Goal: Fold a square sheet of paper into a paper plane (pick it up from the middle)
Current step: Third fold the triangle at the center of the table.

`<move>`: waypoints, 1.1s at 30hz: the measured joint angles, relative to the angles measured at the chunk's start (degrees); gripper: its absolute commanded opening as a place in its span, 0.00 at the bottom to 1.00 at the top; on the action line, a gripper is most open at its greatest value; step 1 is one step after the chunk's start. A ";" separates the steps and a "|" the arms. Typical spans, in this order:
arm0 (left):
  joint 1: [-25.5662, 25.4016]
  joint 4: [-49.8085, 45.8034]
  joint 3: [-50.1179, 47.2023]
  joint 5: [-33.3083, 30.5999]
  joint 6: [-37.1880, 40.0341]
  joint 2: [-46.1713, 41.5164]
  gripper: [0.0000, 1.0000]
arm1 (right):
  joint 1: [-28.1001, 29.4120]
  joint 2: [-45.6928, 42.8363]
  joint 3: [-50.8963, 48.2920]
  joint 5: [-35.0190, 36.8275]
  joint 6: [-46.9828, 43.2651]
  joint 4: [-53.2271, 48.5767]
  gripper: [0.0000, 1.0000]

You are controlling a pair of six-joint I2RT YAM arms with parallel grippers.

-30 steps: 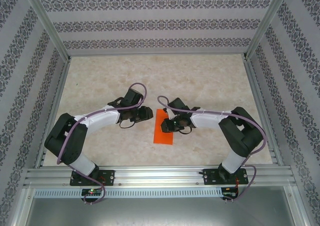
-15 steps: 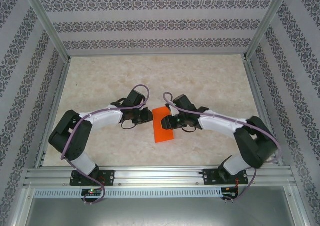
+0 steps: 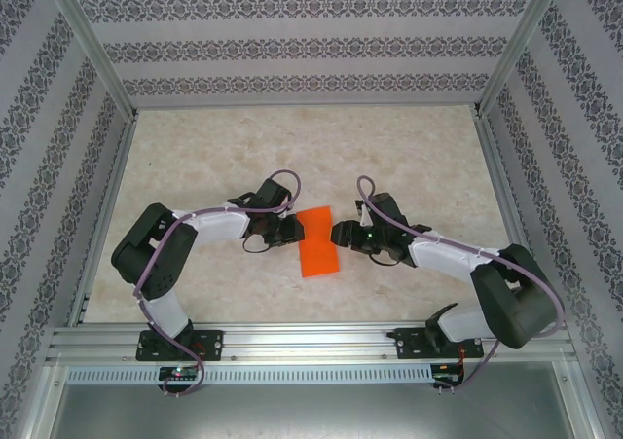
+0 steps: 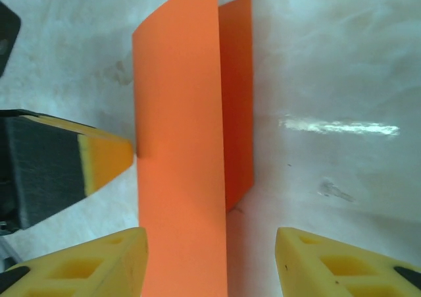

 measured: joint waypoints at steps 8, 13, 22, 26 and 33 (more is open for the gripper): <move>0.00 1.60 0.00 0.00 0.02 0.83 0.20 | -1.57 9.66 4.37 -4.59 1.31 2.54 0.48; 0.00 1.95 0.02 0.04 1.03 1.75 0.21 | -1.70 14.08 6.21 -8.09 1.60 4.26 0.40; 0.00 1.92 1.62 0.96 3.21 3.02 0.23 | -1.86 15.47 7.30 -9.33 2.54 5.31 0.21; 0.00 1.62 2.08 0.85 4.61 3.06 0.28 | -1.86 15.45 7.26 -8.52 3.93 5.44 0.15; -0.24 0.20 1.25 -0.39 7.85 -1.01 0.47 | -1.81 14.12 4.92 -4.35 8.07 6.19 0.13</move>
